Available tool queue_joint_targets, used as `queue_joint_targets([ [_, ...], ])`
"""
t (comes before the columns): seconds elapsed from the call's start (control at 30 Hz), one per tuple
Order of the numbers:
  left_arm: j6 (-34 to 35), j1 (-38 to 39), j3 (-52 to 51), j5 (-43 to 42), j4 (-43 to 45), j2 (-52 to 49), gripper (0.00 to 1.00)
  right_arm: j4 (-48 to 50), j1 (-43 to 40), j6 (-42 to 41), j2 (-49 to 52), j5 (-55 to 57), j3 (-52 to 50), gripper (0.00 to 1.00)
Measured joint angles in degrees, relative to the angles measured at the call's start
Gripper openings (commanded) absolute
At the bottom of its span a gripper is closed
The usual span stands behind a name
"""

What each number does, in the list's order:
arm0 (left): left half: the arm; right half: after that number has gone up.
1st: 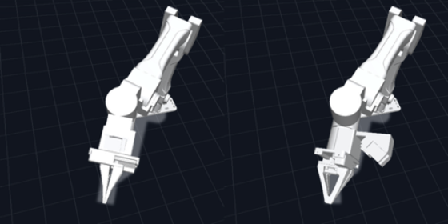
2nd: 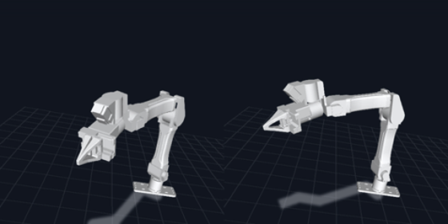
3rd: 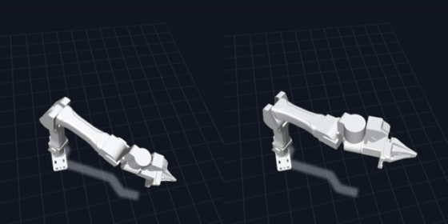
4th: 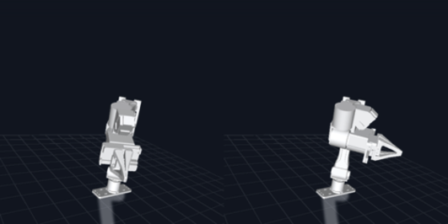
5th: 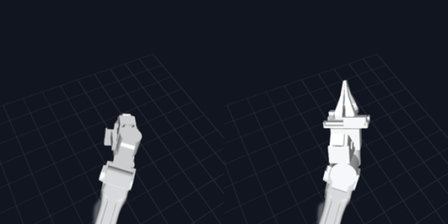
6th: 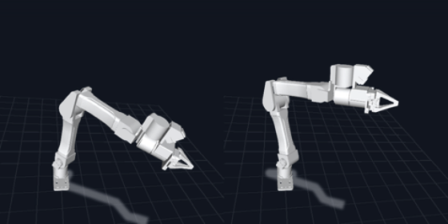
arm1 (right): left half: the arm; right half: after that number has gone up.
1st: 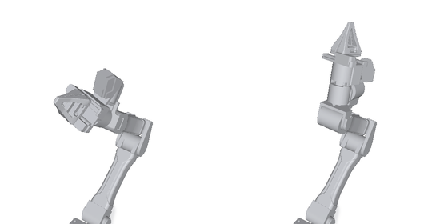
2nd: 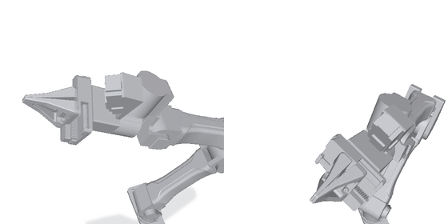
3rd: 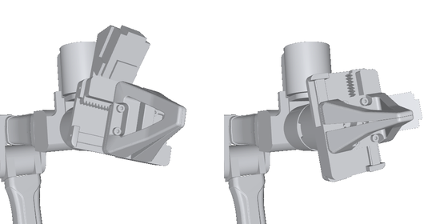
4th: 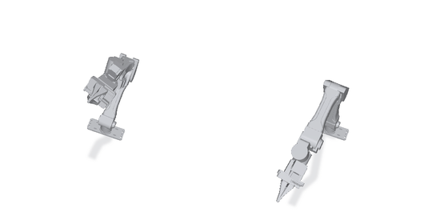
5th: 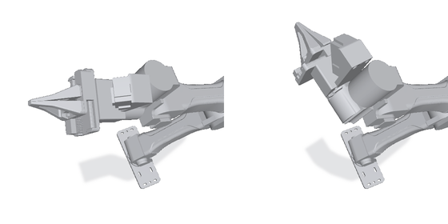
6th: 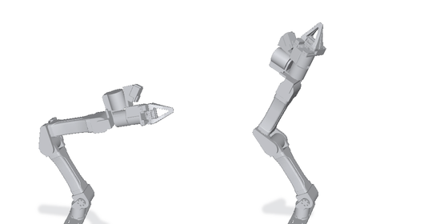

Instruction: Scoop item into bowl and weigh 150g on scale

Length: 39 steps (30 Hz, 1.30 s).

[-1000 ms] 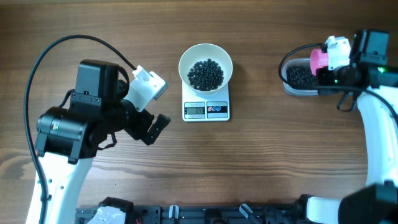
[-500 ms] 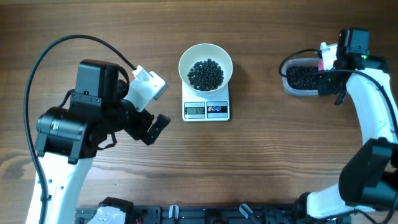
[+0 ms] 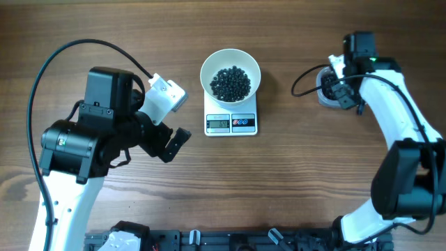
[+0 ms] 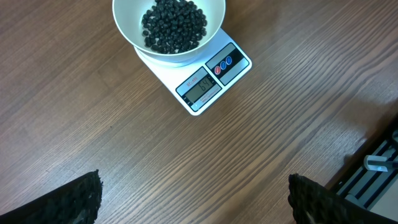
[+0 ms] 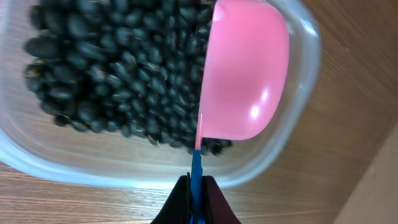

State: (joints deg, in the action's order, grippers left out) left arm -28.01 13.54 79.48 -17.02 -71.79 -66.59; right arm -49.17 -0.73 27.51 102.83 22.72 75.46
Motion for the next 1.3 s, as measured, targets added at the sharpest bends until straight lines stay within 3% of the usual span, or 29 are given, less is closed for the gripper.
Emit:
queue_joint_targets([
  [0.33,0.0,0.0,0.0,0.0,0.0,0.0,1.00,-0.4,1.7,0.9,1.7,-1.9,0.2,0.04],
  [0.63,0.0,0.0,0.0,0.0,0.0,0.0,1.00,-1.2,-0.4,0.8,1.7,-11.6,1.2,0.04],
  [0.93,0.0,0.0,0.0,0.0,0.0,0.0,1.00,-3.6,-10.3,0.4,1.7,-32.1,2.1,0.04],
  [1.3,0.0,0.0,0.0,0.0,0.0,0.0,1.00,-7.8,-18.6,-4.9,2.4,-48.9,1.9,0.04],
])
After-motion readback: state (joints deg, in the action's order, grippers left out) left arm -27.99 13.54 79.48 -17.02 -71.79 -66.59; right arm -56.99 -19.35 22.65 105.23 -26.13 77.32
